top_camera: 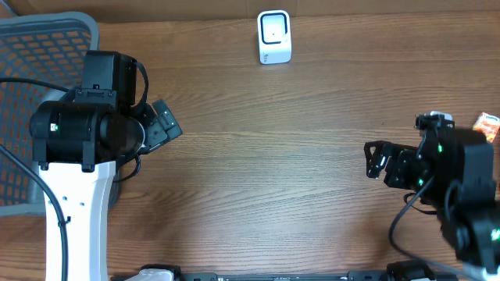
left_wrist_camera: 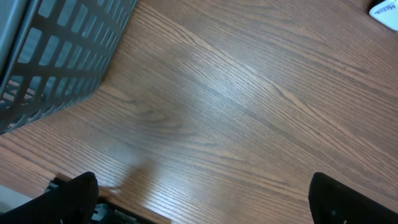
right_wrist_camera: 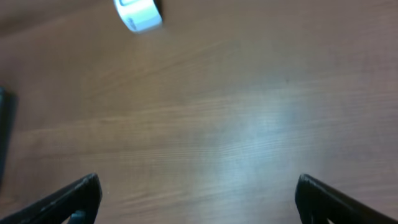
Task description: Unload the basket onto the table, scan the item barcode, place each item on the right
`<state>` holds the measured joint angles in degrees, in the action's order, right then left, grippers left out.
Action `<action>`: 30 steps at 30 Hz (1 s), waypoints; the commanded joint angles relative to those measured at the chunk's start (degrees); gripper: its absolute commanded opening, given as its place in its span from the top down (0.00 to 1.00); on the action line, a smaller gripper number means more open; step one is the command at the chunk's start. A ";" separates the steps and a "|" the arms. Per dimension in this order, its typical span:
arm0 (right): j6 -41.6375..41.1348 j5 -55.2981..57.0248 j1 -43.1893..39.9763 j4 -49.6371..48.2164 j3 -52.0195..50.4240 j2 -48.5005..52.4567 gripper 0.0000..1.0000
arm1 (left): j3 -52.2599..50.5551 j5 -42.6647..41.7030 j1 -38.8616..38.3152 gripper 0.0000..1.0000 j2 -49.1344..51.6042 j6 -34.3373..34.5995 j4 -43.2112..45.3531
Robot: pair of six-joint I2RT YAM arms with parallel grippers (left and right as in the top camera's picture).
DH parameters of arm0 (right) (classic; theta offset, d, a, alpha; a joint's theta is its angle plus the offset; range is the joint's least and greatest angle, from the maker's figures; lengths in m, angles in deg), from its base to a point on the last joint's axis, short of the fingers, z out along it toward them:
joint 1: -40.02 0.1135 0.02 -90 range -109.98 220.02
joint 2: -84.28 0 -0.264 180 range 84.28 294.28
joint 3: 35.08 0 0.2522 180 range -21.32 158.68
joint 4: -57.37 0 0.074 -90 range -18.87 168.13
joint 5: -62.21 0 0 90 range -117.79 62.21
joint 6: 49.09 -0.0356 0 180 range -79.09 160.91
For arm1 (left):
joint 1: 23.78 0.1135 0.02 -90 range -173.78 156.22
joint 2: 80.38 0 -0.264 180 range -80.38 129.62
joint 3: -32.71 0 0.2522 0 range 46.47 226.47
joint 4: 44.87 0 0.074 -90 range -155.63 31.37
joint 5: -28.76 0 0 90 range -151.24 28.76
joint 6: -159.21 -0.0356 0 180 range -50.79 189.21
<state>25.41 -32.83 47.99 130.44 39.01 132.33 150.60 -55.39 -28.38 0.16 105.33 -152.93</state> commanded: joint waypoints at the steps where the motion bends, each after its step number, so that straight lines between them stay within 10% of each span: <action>1: 2.58 0.28 0.31 -8.11 -7.98 -7.52 0.00 | -0.22 0.72 0.31 0.01 0.04 1.18 0.04; 19: 8.50 -1.46 0.33 -50.38 -46.25 -29.83 0.00 | -0.22 0.72 0.31 0.00 0.04 1.18 0.04; 30: 8.55 -0.20 0.33 -55.84 -53.02 -36.41 0.00 | -0.22 0.72 0.31 0.01 0.04 1.18 0.04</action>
<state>33.49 -33.79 47.99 75.21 -13.27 98.00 150.56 -55.39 -28.38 0.16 105.33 -152.93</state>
